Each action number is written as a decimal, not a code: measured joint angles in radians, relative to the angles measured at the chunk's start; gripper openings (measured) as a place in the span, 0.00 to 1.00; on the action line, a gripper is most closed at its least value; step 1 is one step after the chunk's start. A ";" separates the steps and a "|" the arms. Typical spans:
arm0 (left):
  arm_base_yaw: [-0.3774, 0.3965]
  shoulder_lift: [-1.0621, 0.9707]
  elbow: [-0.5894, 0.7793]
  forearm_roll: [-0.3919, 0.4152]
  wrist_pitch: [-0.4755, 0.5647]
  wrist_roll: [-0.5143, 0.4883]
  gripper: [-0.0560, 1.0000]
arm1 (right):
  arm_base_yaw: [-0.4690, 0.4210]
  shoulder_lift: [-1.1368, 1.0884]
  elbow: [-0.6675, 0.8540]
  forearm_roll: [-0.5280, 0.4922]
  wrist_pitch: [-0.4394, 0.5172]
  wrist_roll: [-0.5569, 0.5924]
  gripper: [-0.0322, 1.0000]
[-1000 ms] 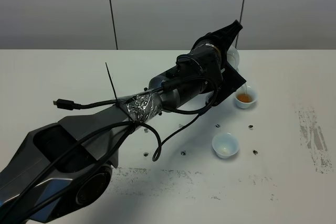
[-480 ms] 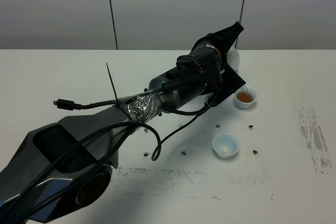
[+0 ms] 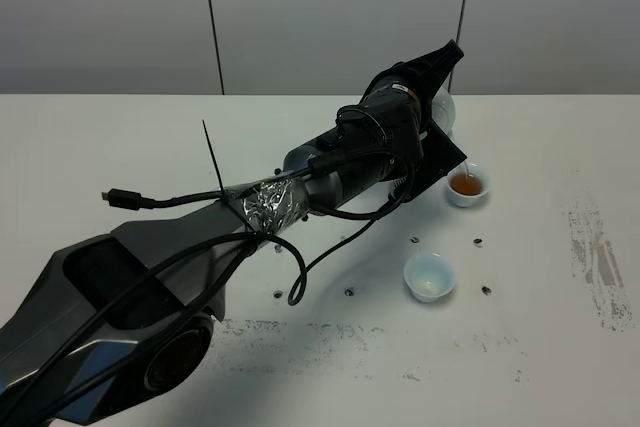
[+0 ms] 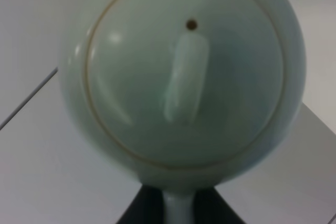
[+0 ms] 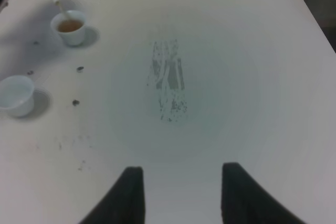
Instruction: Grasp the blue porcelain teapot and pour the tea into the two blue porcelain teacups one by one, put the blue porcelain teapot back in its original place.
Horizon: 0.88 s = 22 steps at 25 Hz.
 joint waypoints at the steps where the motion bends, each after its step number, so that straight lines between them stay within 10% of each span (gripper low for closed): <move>1: 0.000 0.000 0.000 0.000 0.001 -0.006 0.16 | 0.000 0.000 0.000 0.000 0.000 0.000 0.38; 22: 0.014 0.000 0.000 -0.240 0.137 -0.151 0.16 | 0.000 0.000 0.000 0.000 0.000 0.000 0.38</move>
